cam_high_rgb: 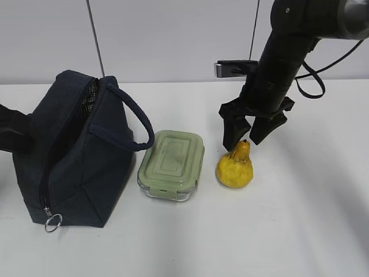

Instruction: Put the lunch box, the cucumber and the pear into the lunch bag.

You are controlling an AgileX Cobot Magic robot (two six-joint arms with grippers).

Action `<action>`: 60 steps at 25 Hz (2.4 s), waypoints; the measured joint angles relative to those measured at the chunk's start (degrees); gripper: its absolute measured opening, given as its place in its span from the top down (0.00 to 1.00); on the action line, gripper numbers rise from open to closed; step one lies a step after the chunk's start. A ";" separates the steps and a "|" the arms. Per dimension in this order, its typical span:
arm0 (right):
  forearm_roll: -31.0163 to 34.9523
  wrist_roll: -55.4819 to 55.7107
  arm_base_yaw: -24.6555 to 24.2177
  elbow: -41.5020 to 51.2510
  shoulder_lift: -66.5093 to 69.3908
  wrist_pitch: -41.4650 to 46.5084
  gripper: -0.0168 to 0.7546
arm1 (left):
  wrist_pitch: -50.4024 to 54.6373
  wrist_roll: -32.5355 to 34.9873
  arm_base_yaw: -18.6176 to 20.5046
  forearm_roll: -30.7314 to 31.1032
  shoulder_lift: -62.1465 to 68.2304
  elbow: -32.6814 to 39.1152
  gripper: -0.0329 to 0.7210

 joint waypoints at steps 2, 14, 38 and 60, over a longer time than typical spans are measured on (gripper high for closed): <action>0.82 -0.25 0.00 0.00 0.42 -0.10 0.25 | 0.00 0.00 0.00 0.00 0.00 0.00 0.97; 1.24 -0.73 0.00 0.00 0.91 -0.10 0.58 | 0.00 0.00 0.00 0.00 0.00 0.00 0.97; 6.46 -2.50 11.45 -20.44 -9.63 0.80 0.72 | 0.00 0.00 0.00 0.14 0.00 0.00 0.97; 5.50 -2.40 25.12 -31.52 0.57 2.04 0.73 | 0.00 0.00 0.00 0.14 0.00 0.00 0.97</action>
